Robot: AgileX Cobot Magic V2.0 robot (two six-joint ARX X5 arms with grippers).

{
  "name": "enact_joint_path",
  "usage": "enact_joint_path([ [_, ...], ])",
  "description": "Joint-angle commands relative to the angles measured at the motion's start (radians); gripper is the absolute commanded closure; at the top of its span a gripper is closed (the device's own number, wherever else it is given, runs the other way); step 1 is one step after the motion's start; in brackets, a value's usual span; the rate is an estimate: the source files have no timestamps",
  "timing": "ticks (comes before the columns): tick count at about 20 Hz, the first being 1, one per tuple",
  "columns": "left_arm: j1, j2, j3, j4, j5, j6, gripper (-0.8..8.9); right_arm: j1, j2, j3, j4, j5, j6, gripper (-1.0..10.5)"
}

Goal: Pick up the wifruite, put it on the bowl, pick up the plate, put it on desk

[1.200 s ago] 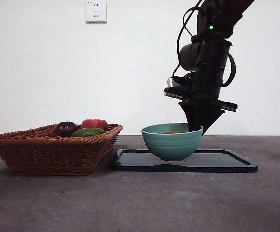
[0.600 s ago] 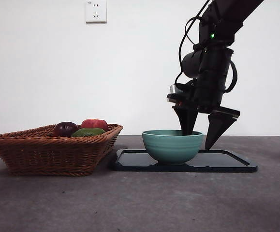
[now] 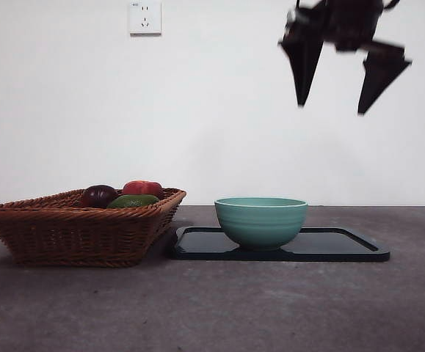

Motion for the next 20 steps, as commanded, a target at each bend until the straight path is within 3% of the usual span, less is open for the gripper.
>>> enact_joint_path([
  [1, -0.008, 0.002, 0.009, 0.01, -0.006, 0.005, 2.51, 0.016, -0.081, -0.022, -0.069, 0.007, -0.006, 3.9],
  [5, -0.008, 0.002, 0.009, 0.01, -0.006, 0.005, 2.51, 0.052, -0.301, -0.199, -0.058, 0.007, -0.006, 3.9],
  [9, -0.008, 0.004, 0.009, 0.041, -0.006, -0.006, 2.52, 0.142, -0.6, -0.493, 0.073, 0.006, 0.001, 3.9],
  [15, -0.008, 0.043, 0.009, 0.062, -0.006, -0.038, 2.52, 0.274, -1.036, -0.861, 0.215, 0.007, 0.128, 3.9],
  [20, -0.008, 0.116, 0.009, 0.061, -0.006, -0.057, 2.54, 0.302, -1.289, -0.985, 0.212, 0.007, 0.195, 3.9],
])
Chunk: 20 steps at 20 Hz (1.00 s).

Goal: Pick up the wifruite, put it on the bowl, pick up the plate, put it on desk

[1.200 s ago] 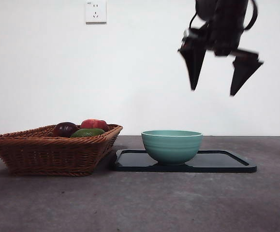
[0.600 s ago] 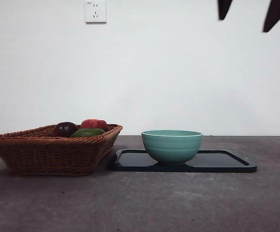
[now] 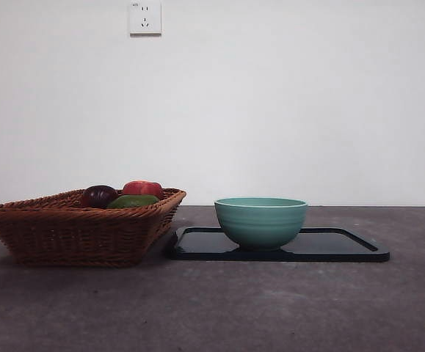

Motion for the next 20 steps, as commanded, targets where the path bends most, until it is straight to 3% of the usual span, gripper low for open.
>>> enact_joint_path([
  [1, -0.008, 0.041, 0.009, 0.011, -0.006, -0.017, 2.55, 0.009, -0.079, -0.013, 0.01, 0.002, 0.049, 3.9],
  [10, -0.008, 0.241, 0.052, 0.026, 0.0, -0.061, 2.54, 0.009, -0.178, -0.023, -0.016, 0.0, 0.069, 3.9],
  [20, 0.047, 0.677, 0.388, -0.116, 0.046, -0.058, 2.54, 0.009, -0.178, -0.023, -0.021, -0.002, 0.069, 3.9],
])
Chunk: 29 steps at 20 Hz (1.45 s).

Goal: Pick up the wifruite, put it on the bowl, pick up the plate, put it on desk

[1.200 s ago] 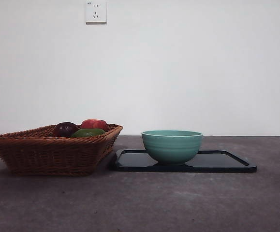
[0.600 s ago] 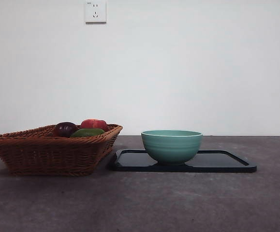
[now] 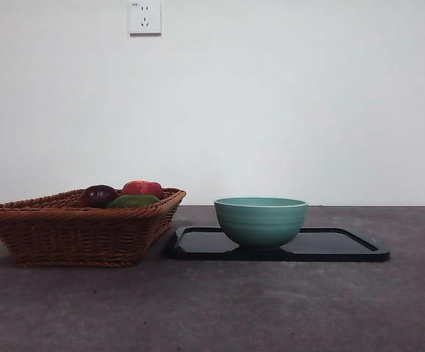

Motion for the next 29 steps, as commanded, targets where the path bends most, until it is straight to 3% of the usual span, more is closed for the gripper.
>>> enact_joint_path([
  [1, 0.013, 0.105, 0.088, -0.029, 0.039, 0.003, 2.54, 0.009, 0.002, 0.006, 0.002, -0.003, 0.017, 3.9],
  [5, 0.076, 0.275, 0.195, -0.032, 0.14, 0.07, 2.56, 0.009, 0.002, 0.006, 0.002, -0.003, 0.017, 3.9],
  [17, 0.219, 0.823, 0.65, -0.107, 0.143, 0.393, 2.56, 0.009, 0.002, 0.006, -0.012, -0.003, 0.017, 3.9],
  [22, 0.248, 0.95, 0.681, -0.066, 0.143, 0.47, 2.56, 0.009, 0.002, 0.006, -0.011, 0.0, 0.016, 3.9],
  [29, 0.293, 1.036, 0.681, 0.015, 0.219, 0.481, 2.56, 0.009, 0.002, 0.006, -0.012, 0.0, 0.017, 3.9],
])
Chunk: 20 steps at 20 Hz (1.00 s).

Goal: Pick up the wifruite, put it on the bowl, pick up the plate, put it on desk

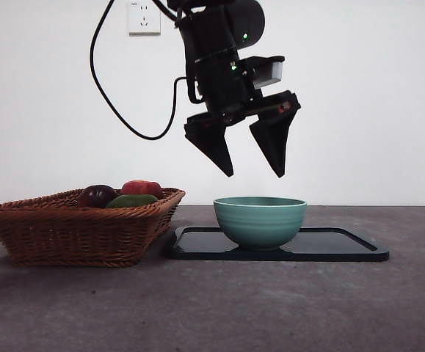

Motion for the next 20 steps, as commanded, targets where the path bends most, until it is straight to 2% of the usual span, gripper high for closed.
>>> enact_joint_path([
  [1, 0.0, 0.05, 0.031, 0.013, 0.008, 0.014, 2.56, 0.009, 0.002, 0.006, 0.003, 0.0, 0.013, 3.9],
  [14, 0.004, 0.129, 0.031, 0.052, 0.029, 0.033, 2.63, 0.009, 0.002, 0.006, -0.006, 0.0, 0.013, 3.9],
  [17, 0.004, 0.132, 0.031, 0.051, 0.029, 0.032, 3.41, 0.009, 0.002, 0.006, -0.005, 0.0, 0.013, 3.9],
  [20, 0.001, 0.136, 0.031, 0.048, 0.029, 0.032, 3.65, 0.009, 0.002, 0.006, -0.005, 0.001, 0.013, 3.9],
])
